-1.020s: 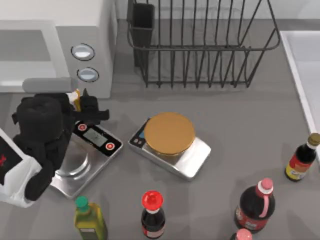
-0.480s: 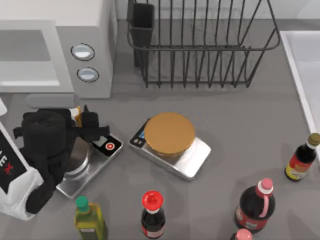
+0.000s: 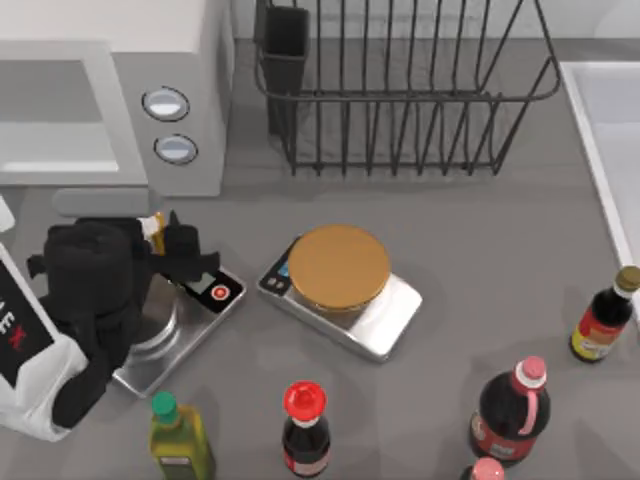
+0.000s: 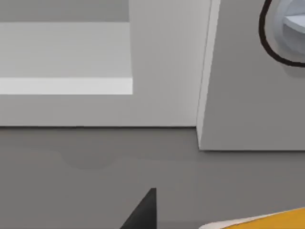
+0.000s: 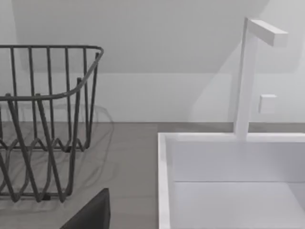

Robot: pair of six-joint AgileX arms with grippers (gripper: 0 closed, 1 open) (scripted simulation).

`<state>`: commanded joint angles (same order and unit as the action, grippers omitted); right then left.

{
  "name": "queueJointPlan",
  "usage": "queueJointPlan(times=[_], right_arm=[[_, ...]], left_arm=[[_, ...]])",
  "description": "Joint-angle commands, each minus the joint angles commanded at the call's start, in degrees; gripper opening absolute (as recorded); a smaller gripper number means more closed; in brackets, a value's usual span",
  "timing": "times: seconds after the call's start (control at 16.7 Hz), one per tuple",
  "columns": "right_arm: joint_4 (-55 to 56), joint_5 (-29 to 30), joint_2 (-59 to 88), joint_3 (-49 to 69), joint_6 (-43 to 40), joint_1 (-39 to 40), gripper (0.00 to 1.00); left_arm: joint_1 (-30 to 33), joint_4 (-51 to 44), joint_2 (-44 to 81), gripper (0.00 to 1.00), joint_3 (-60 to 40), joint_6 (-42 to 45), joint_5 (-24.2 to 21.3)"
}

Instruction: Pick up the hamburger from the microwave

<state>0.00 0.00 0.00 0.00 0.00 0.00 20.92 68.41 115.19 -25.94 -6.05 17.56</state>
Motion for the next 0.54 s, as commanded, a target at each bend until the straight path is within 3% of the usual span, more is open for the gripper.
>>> queueJointPlan(times=[0.18, 0.54], right_arm=[[0.0, 0.0, 0.0, 0.0, 0.0, 0.0, 1.0], [0.0, 0.0, 0.0, 0.0, 0.0, 0.0, 1.0]], left_arm=[[0.0, 0.0, 0.0, 0.98, 0.0, 0.0, 0.0], [0.0, 0.0, 0.0, 1.0, 0.0, 0.0, 0.0]])
